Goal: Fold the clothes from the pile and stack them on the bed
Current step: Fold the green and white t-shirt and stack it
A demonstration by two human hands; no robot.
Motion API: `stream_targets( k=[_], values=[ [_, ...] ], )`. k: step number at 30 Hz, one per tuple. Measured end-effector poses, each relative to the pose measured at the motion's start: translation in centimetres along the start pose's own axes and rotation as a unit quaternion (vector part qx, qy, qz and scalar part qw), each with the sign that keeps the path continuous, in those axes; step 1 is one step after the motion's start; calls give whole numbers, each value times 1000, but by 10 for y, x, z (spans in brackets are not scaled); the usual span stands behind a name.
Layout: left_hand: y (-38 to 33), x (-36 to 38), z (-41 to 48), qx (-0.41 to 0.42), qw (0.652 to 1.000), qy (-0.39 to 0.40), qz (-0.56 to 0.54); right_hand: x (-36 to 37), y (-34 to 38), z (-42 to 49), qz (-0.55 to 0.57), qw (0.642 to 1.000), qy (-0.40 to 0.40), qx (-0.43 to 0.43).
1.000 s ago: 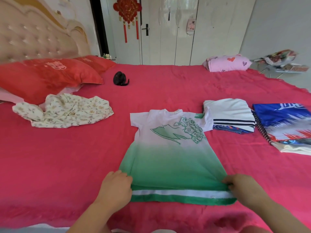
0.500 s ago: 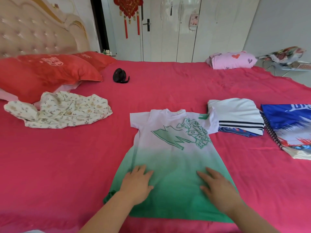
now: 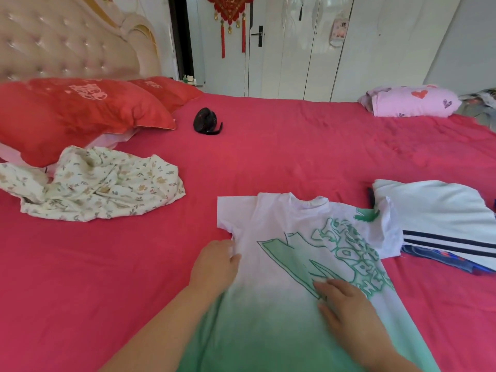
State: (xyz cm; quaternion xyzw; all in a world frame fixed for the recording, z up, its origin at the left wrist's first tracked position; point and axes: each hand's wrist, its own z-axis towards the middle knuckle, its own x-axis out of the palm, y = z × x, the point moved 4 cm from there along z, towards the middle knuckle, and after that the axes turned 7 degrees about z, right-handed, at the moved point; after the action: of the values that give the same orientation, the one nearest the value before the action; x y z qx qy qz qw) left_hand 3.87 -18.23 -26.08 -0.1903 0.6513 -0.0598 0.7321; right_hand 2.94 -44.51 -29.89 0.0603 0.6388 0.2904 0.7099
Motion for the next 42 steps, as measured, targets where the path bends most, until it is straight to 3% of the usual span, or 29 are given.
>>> stream_targets(
  k=[3,5,9,12,17,19,23,30,38,42],
  values=[
    [13,1,39,-78,986,-52,-137,14,7,30,-31,1000,-1,-6],
    [18,9,65,-142,970,-32,-195,20,8,44,-57,998,14,4],
    [30,33,108,-294,893,-25,-339,39,1,53,-82,995,42,23],
    [40,34,126,-316,874,-107,-354,36,2,55,-80,995,47,28],
    [79,-17,136,-291,859,-272,-321,26,-5,60,-92,994,-37,-52],
    [93,-20,137,-288,873,-250,-303,23,-5,59,-83,993,-57,-68],
    [88,4,123,-266,905,-115,-311,14,-12,54,-57,994,-80,-57],
    [64,17,40,-151,975,-105,-124,-26,-35,19,-9,994,-104,-30],
    [43,2,-60,-110,992,2,68,-36,-26,-43,-16,993,-109,-38],
    [47,-7,-72,-128,990,-21,-51,-39,-13,-68,-17,994,-98,-37]
  ],
)
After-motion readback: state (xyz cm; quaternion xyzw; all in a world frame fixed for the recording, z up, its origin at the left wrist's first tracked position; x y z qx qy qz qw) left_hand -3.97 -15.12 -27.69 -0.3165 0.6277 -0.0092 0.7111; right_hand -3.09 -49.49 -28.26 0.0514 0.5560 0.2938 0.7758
